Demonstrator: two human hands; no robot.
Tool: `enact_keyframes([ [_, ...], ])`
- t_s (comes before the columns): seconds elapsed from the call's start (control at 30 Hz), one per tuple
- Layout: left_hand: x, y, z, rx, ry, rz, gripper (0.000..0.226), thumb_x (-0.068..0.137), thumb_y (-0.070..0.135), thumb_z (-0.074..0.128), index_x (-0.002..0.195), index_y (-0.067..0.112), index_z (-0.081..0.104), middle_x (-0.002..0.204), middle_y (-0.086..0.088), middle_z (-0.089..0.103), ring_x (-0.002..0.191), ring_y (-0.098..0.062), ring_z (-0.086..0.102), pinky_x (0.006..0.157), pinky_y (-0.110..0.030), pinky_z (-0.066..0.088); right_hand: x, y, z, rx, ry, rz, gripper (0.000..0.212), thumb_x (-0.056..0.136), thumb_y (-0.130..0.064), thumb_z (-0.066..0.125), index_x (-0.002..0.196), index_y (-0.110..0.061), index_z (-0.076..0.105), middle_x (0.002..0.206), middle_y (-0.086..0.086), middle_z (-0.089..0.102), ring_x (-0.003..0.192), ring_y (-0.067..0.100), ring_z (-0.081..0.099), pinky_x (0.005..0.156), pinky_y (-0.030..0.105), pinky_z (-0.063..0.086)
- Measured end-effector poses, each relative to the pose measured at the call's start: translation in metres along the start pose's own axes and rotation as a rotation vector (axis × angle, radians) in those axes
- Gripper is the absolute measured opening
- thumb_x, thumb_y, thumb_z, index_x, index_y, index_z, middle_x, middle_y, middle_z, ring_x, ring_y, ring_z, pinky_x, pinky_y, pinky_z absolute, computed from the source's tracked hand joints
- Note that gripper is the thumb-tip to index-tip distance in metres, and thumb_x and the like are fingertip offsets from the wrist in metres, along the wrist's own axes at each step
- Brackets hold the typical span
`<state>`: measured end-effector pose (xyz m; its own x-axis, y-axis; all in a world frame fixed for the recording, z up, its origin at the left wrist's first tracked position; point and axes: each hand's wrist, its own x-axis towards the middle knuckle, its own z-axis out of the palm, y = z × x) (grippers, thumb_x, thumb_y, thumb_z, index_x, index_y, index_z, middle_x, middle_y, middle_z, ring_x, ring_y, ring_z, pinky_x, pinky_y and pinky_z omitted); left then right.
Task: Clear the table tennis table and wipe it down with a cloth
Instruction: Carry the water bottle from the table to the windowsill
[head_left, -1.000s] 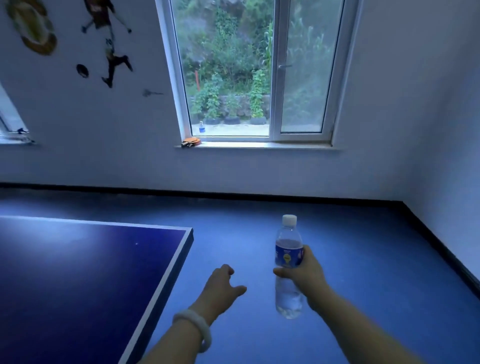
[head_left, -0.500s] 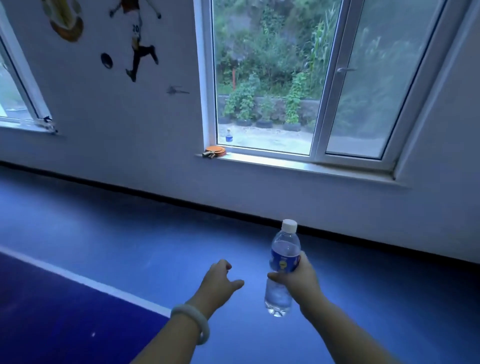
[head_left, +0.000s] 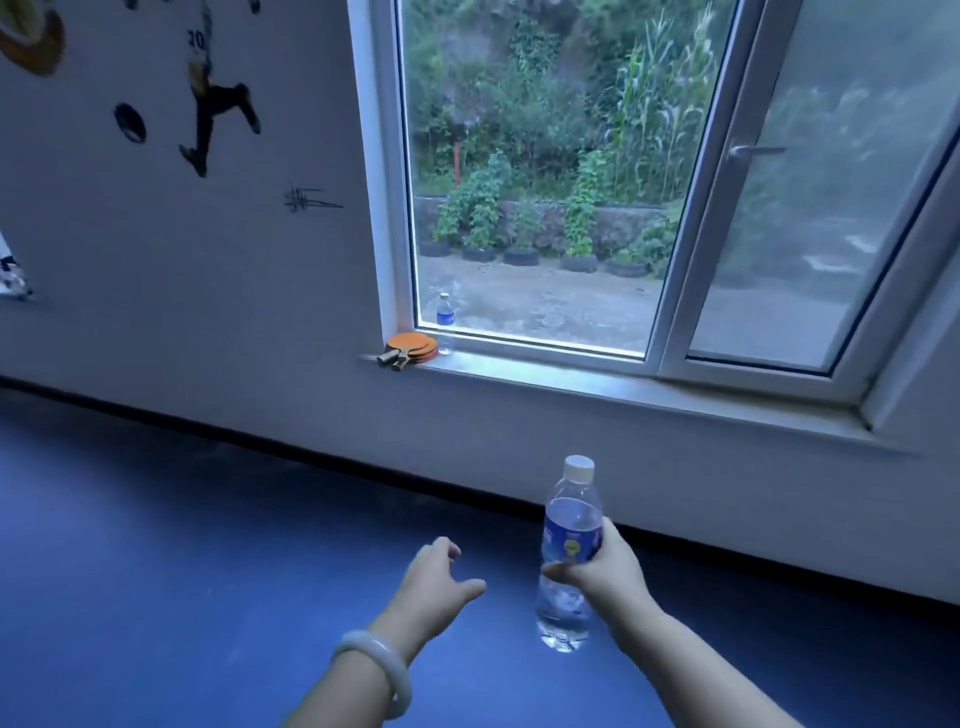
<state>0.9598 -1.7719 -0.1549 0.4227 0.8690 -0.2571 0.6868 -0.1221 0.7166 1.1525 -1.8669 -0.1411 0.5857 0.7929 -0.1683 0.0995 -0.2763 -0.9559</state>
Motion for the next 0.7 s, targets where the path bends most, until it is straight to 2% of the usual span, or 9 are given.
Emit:
enact_keyframes([
  [0.13,0.104,0.014,-0.017,-0.001,0.022,-0.041,0.048,0.088,0.037,0.064,0.128,0.020,0.045,0.128,0.005,0.043,0.107,-0.010,0.047,0.072,-0.017,0.039,0.120,-0.018,0.018,0.026,-0.057,-0.003,0.055,0.054,-0.005,0.087,0.099,-0.019,0.060,0.090,0.001,0.072,0.088,0.023,0.069,0.085,0.042,0.056],
  [0.3,0.213,0.023,-0.049,-0.021,0.059,-0.118,0.046,0.089,0.037,0.063,0.128,0.021,0.044,0.126,0.006,0.041,0.107,-0.011,0.049,0.079,-0.022,0.047,0.255,-0.055,0.052,0.030,-0.110,-0.011,0.054,0.057,0.000,0.086,0.101,-0.018,0.060,0.093,0.004,0.072,0.091,0.025,0.068,0.089,0.046,0.054],
  [0.5,0.338,0.016,-0.086,-0.018,0.071,-0.183,0.050,0.088,0.039,0.064,0.130,0.021,0.045,0.126,0.005,0.042,0.104,-0.011,0.050,0.065,-0.015,0.041,0.381,-0.083,0.110,0.032,-0.136,-0.011,0.055,0.059,-0.005,0.087,0.102,-0.021,0.058,0.095,0.000,0.071,0.090,0.021,0.067,0.086,0.040,0.054],
  [0.6,0.418,0.012,-0.105,-0.004,0.051,-0.175,0.050,0.087,0.039,0.066,0.128,0.020,0.045,0.127,0.003,0.044,0.103,-0.010,0.049,0.077,-0.018,0.040,0.449,-0.091,0.141,0.047,-0.136,-0.008,0.056,0.057,-0.004,0.088,0.102,-0.023,0.059,0.093,-0.001,0.072,0.088,0.019,0.069,0.082,0.036,0.054],
  [0.7,0.501,0.009,-0.128,-0.010,0.026,-0.152,0.052,0.086,0.040,0.067,0.129,0.019,0.045,0.126,0.002,0.044,0.103,-0.011,0.050,0.081,-0.018,0.038,0.517,-0.101,0.172,0.061,-0.103,0.013,0.058,0.058,-0.001,0.087,0.104,-0.024,0.059,0.094,0.001,0.072,0.088,0.021,0.069,0.085,0.042,0.056],
])
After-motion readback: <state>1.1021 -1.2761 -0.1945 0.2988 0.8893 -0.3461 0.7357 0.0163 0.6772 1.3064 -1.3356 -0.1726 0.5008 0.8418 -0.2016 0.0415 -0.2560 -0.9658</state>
